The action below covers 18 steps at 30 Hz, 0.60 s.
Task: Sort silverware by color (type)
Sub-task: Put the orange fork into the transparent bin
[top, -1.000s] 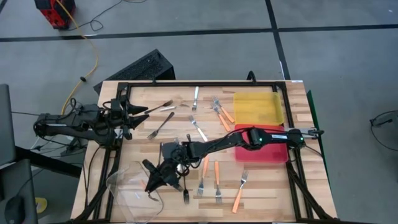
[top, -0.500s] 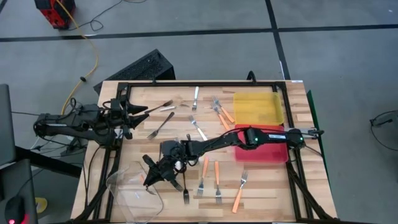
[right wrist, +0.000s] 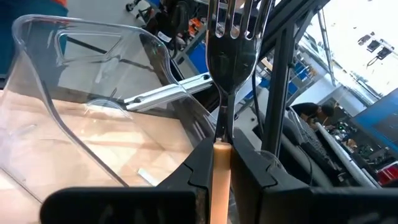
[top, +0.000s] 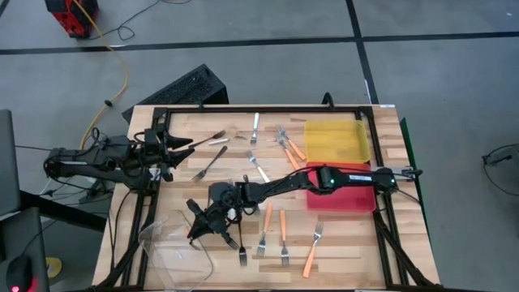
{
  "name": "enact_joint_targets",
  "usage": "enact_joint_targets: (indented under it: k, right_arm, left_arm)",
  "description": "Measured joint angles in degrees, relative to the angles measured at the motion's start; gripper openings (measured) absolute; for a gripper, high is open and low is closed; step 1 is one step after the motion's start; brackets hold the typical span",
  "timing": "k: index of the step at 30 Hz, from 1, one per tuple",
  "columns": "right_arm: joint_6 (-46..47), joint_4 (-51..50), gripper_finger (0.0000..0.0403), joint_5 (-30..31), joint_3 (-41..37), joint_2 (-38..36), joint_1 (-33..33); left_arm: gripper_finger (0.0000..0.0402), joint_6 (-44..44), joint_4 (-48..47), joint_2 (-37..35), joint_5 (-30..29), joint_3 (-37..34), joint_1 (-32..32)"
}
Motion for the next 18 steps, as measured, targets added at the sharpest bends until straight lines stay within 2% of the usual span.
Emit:
enact_joint_targets:
  k: [18]
  right_arm:
    - [3.66, -1.82, 0.0094, 1.57, 0.00, 0.00, -0.02]
  left_arm:
    - [0.0151, 0.02, 0.02, 0.00, -0.02, 0.00, 0.00]
